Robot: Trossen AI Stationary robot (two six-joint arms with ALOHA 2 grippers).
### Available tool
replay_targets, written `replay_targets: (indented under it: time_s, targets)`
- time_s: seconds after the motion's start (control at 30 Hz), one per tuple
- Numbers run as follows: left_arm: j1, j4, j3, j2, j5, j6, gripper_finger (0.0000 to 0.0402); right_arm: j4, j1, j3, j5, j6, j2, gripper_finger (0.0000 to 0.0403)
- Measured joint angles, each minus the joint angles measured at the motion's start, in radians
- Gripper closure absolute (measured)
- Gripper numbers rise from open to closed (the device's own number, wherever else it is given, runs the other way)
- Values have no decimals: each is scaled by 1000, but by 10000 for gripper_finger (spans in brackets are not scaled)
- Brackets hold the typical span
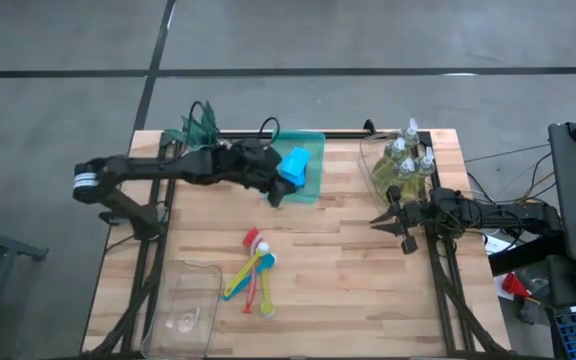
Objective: Pick & Place Kitchen Sink Supplies
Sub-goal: Put the yellow dish brush into the bottom transparent bin
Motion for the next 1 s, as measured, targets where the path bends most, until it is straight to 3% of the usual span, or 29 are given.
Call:
replay_targets:
  time_s: [0.37, 0.63, 1.0]
  targets:
    - [-149, -165, 0, -134, -80, -25, 296, 0, 0, 0, 0, 0, 0, 351]
    - [-261, -320, -1, -131, -82, -148, 298, 0, 0, 0, 0, 0, 0, 351]
    - [-394, -364, -1, -127, -48, -161, 296, 0, 0, 0, 0, 0, 0, 351]
